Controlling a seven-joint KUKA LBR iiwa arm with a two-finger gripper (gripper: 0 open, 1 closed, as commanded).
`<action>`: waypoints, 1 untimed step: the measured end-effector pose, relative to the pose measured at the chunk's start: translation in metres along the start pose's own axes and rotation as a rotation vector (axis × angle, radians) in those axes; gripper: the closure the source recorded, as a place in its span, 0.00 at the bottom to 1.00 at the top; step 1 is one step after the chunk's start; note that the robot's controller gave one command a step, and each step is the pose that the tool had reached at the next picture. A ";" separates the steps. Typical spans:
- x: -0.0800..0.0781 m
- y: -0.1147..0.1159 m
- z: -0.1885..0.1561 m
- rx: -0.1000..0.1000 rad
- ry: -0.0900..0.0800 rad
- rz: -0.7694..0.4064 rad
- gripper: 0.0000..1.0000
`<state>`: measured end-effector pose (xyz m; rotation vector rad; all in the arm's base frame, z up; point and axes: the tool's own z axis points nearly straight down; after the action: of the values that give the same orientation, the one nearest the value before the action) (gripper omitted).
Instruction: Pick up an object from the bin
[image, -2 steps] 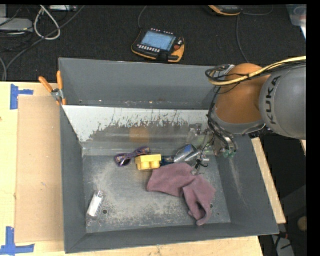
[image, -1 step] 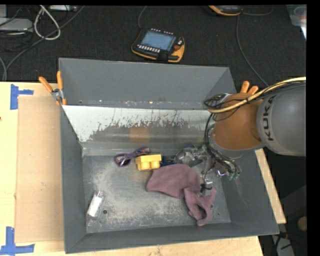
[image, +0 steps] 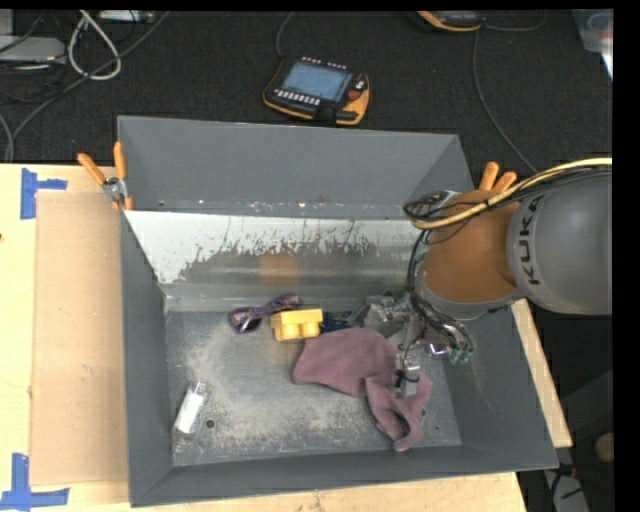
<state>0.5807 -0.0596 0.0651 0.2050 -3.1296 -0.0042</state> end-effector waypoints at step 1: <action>-0.038 0.007 -0.014 0.000 -0.001 -0.410 1.00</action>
Offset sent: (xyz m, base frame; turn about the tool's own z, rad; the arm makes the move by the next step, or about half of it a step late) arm 0.0000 0.0000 0.0000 0.0000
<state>0.6172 -0.0475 0.0788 0.8379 -3.0245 -0.0065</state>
